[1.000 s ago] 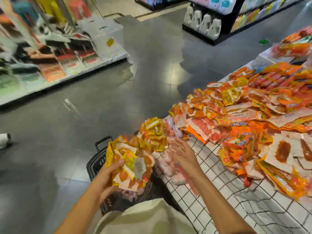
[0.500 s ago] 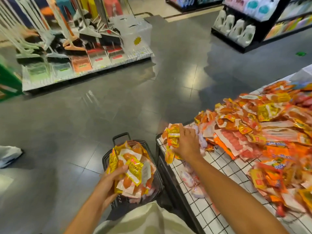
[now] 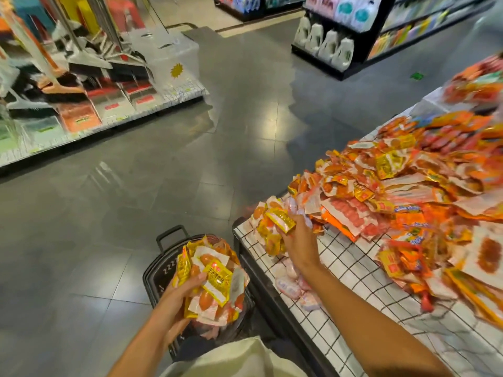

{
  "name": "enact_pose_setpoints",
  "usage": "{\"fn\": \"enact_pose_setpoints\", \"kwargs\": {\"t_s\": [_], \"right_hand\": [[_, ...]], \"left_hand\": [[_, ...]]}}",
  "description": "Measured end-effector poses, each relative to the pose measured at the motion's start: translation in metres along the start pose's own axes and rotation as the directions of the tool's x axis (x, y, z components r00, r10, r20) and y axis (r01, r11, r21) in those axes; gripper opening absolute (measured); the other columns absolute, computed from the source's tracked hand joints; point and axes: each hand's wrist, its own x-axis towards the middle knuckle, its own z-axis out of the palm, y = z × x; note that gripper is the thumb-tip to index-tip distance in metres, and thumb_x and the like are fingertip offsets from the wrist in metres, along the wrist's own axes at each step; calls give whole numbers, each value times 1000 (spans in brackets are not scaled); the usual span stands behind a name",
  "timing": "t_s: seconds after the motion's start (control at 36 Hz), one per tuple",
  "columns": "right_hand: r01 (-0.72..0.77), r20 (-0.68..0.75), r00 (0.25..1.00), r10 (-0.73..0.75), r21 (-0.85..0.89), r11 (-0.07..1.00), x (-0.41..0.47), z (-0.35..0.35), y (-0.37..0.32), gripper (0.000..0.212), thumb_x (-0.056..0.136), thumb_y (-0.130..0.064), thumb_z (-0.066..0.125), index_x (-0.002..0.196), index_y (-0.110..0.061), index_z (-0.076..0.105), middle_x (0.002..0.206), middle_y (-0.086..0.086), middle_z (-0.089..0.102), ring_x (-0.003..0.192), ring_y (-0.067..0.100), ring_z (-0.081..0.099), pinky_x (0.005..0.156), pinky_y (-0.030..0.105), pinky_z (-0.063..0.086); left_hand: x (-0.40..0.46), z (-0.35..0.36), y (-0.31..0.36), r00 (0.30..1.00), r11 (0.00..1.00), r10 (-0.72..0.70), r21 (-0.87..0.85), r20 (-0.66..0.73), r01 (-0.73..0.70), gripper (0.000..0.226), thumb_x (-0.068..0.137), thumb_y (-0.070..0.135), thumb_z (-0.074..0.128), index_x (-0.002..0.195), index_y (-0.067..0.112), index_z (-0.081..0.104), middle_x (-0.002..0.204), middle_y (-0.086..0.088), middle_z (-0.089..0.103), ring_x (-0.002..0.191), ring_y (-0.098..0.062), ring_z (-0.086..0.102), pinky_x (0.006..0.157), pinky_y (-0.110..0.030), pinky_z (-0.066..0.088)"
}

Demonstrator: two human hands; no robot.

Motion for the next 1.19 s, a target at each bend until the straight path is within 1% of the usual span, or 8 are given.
{"fn": "enact_pose_setpoints", "kwargs": {"t_s": [0.08, 0.19, 0.36, 0.44, 0.53, 0.61, 0.75, 1.19], "right_hand": [[-135, -110, 978, 179, 325, 936, -8, -14, -11, 38, 95, -39, 69, 124, -20, 55, 113, -3, 69, 110, 24, 66, 87, 37, 54], [-141, -155, 950, 271, 562, 815, -20, -41, -19, 44, 97, -35, 66, 135, -14, 55, 129, 2, 65, 120, 17, 61, 99, 32, 50], [-129, -163, 908, 387, 769, 626, -56, -79, -18, 44, 95, -18, 70, 135, -20, 53, 124, -3, 68, 104, 2, 69, 78, 16, 57], [-168, -95, 905, 414, 816, 553, -84, -89, -15, 43, 96, -19, 67, 138, -23, 58, 125, 5, 71, 113, 26, 70, 86, 45, 61], [-166, -77, 893, 442, 858, 486, -115, -95, -10, 39, 95, -19, 69, 133, -25, 63, 123, 6, 73, 113, 30, 70, 79, 48, 62], [-179, -95, 863, 495, 860, 478, -150, -100, -2, 44, 94, -22, 70, 137, -25, 61, 128, 8, 70, 120, 33, 66, 101, 64, 50], [-263, -221, 824, 522, 666, 698, -203, -107, 7, 35, 92, -45, 64, 127, -41, 65, 115, -10, 74, 107, 12, 71, 95, 54, 56], [-8, -321, 506, 801, 927, 376, -360, -114, 42, 50, 78, -30, 82, 126, -26, 69, 114, 9, 76, 103, 29, 74, 73, 38, 61]], "left_hand": [[3, 2, 2, 1000, 999, -26, 25, 1, 26, 98, 50, 30, 99, 136, 17, 55, 125, -19, 69, 111, -41, 68, 80, -53, 59], [8, 7, 8, 1000, 999, -29, 41, 3, 29, 93, 50, 33, 97, 134, 18, 59, 123, -18, 70, 109, -39, 69, 77, -48, 60], [17, 19, 16, 998, 999, -6, 49, 61, 3, 71, 65, 24, 89, 131, 20, 63, 125, -15, 69, 109, -34, 70, 72, -42, 62], [19, 27, 19, 996, 998, -4, 57, 94, -1, 57, 73, 26, 79, 128, 24, 65, 124, -13, 70, 107, -32, 71, 71, -41, 62], [20, 35, 21, 992, 996, -24, 93, 123, 12, 55, 75, 29, 78, 128, 26, 66, 126, -11, 70, 109, -31, 70, 72, -42, 62], [18, 43, 20, 989, 991, -39, 135, 141, 20, 46, 77, 29, 77, 122, 28, 70, 124, -10, 71, 107, -30, 71, 71, -41, 62], [12, 64, 16, 973, 978, -70, 209, 219, 23, 42, 82, 24, 71, 123, 26, 70, 124, -11, 71, 106, -30, 72, 72, -41, 61], [-28, 155, -44, 854, 909, -240, 416, 462, 30, 41, 85, 18, 70, 126, 26, 68, 125, -11, 70, 108, -29, 71, 75, -38, 61]]}}
